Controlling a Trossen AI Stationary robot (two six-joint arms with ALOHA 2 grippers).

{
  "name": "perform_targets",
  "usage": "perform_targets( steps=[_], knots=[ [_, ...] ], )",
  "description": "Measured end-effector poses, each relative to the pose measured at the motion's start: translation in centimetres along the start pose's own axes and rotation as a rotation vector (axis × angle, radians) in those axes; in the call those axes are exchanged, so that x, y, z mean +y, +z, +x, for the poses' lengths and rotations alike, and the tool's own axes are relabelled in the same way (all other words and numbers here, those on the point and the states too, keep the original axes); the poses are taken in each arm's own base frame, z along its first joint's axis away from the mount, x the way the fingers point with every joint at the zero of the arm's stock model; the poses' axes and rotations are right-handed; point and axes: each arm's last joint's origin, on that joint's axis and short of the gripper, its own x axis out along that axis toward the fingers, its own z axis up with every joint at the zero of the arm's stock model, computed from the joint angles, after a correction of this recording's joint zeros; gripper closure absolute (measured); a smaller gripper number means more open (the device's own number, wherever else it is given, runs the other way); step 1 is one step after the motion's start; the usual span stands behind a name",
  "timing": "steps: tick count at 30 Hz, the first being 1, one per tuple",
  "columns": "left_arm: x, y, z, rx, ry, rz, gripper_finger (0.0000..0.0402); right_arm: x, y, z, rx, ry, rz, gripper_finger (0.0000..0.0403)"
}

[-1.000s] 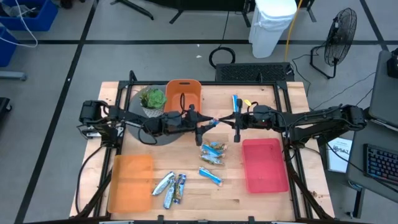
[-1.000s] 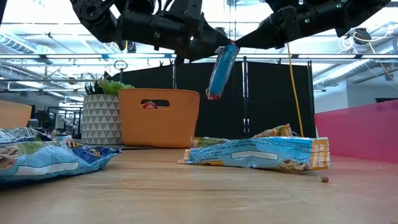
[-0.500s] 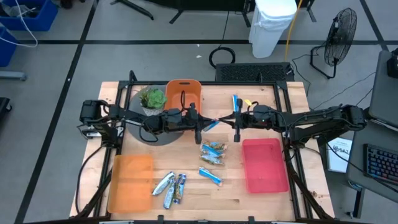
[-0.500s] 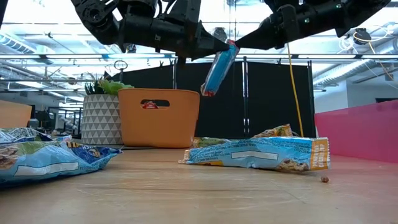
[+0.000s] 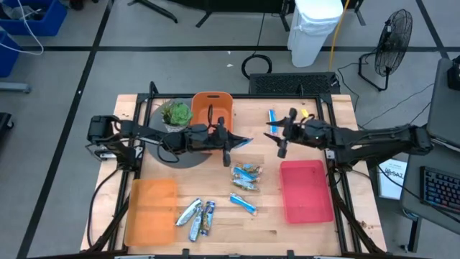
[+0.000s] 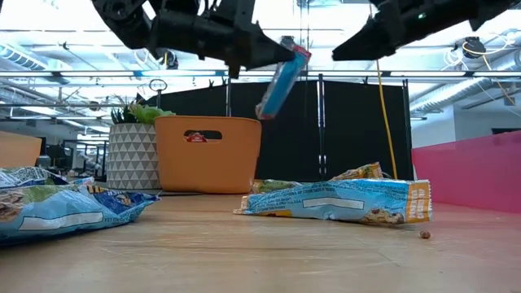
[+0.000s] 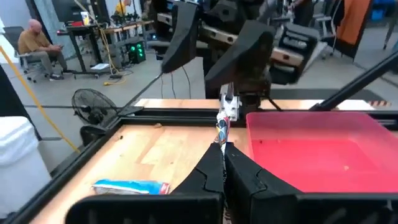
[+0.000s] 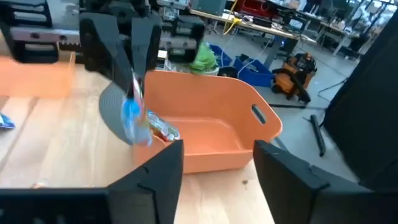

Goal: Pick and place Granola Bars by type
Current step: Put the red granola bar into the orange bin

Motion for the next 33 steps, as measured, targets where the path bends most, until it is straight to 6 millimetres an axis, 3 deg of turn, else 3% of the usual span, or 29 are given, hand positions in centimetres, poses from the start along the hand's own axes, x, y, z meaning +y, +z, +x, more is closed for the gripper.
perform_targets(
  steps=[5, 9, 14, 20, 25, 33],
  knots=[
    [0.6, 2.2, -2.1, 0.032, 0.095, 0.068, 0.04, -0.4, -0.4, -1.6, 0.044, 0.007, 0.043, 0.0205],
    [1.3, 2.8, -4.3, 0.04, 0.149, 0.082, 0.0401, -0.3, -2.0, -2.2, 0.052, 0.008, 0.048, 0.0212],
    [3.0, 1.4, -7.8, 0.018, 0.201, 0.019, 0.0401, -0.4, -3.9, -3.4, 0.036, -0.024, 0.057, 0.0223],
    [5.0, -1.7, -11.0, -0.046, 0.174, -0.132, 0.0401, -0.5, -5.3, -4.5, -0.041, -0.033, 0.105, 0.0229],
    [5.3, -3.7, -11.5, 0.01, 0.14, -0.28, 0.0401, -0.3, -6.4, -4.7, -0.107, -0.042, 0.124, 0.0228],
    [4.2, -4.3, -10.8, 0.027, 0.032, -0.429, 0.0401, -0.3, -6.5, -4.7, -0.154, -0.048, 0.134, 0.0231]
  ],
)
